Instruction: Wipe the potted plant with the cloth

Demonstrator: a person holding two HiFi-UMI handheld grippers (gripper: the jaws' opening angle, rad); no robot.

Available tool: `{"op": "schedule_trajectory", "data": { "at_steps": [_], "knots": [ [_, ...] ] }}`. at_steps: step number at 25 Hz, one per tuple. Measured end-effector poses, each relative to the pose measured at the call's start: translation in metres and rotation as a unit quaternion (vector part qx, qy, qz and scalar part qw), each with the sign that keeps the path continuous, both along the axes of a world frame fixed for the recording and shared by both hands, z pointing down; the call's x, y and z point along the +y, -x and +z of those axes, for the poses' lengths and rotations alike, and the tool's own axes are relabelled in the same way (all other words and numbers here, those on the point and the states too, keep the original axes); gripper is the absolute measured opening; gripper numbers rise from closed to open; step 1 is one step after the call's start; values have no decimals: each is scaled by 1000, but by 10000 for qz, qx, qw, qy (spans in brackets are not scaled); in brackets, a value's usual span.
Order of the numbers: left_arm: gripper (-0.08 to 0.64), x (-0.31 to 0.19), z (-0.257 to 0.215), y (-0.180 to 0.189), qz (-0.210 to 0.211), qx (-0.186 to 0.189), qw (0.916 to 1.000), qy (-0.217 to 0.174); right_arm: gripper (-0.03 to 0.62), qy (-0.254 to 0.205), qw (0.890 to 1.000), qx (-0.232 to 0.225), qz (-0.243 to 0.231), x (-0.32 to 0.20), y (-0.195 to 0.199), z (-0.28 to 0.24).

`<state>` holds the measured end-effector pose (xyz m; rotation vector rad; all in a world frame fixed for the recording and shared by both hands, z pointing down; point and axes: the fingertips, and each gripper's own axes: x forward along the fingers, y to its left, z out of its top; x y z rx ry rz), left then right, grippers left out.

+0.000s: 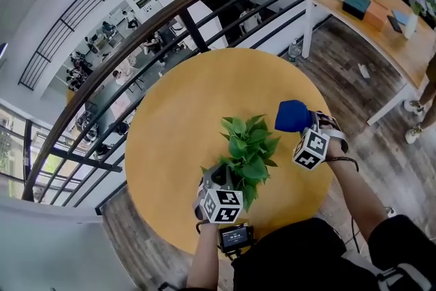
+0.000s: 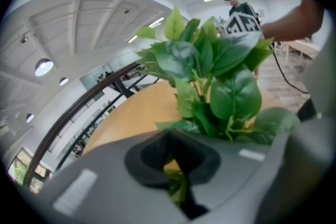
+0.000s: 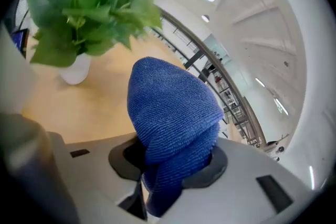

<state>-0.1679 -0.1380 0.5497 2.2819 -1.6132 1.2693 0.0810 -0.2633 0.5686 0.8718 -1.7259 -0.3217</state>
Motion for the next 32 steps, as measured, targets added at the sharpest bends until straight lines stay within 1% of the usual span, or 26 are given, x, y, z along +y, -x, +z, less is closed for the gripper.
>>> {"op": "schedule_trajectory", "data": {
  "at_steps": [2, 4, 6, 7, 10, 12, 15, 19, 20, 22, 24, 27, 30, 32],
  "knots": [
    [2, 0, 0, -1, 4, 6, 10000, -4, 150, -518, 9973, -517, 20, -10, 10, -48],
    [2, 0, 1, -1, -3, 1, 10000, -5, 150, -959, 9916, -839, -227, -12, 29, -88],
    [2, -1, 1, 0, -15, -5, 10000, -1, 150, -1147, 9880, -833, -620, -7, 51, -103],
    [2, -1, 2, 0, -19, -3, 10000, 0, 150, -1126, 9878, -722, -800, -2, 61, -99],
    [2, 0, 0, 0, -30, 20, 10000, -3, 150, -740, 9902, -166, -1171, 12, 75, -64],
    [2, 1, 0, 1, -25, 22, 10000, -8, 150, -390, 9917, 76, -1225, 18, 75, -35],
    [2, 0, 0, 1, -22, 7, 10000, 4, 150, 114, 9939, 329, -1043, 19, 61, 7],
    [2, 1, -1, 0, -10, 20, 10000, 11, 150, 694, 9922, 675, -790, 27, 31, 48],
    [2, 1, -1, 0, -8, 19, 10000, 8, 150, 786, 9914, 738, -748, 28, 25, 53],
    [2, 0, -1, 1, -14, 14, 10000, 1, 150, 833, 9911, 797, -664, 27, 16, 54],
    [2, 0, -1, 2, -17, 2, 10000, 4, 150, 731, 9930, 746, -544, 18, 9, 43],
    [2, 0, -1, 1, -11, 6, 10000, 17, 150, 387, 9972, 547, -324, -2, 4, 12],
    [2, 1, -1, 1, -7, 7, 10000, 14, 150, -122, 9996, 110, -212, -21, 13, -34],
    [2, 1, -1, 1, -5, 3, 10000, 17, 150, -519, 9982, -185, -251, -30, 25, -68]
  ]
}}
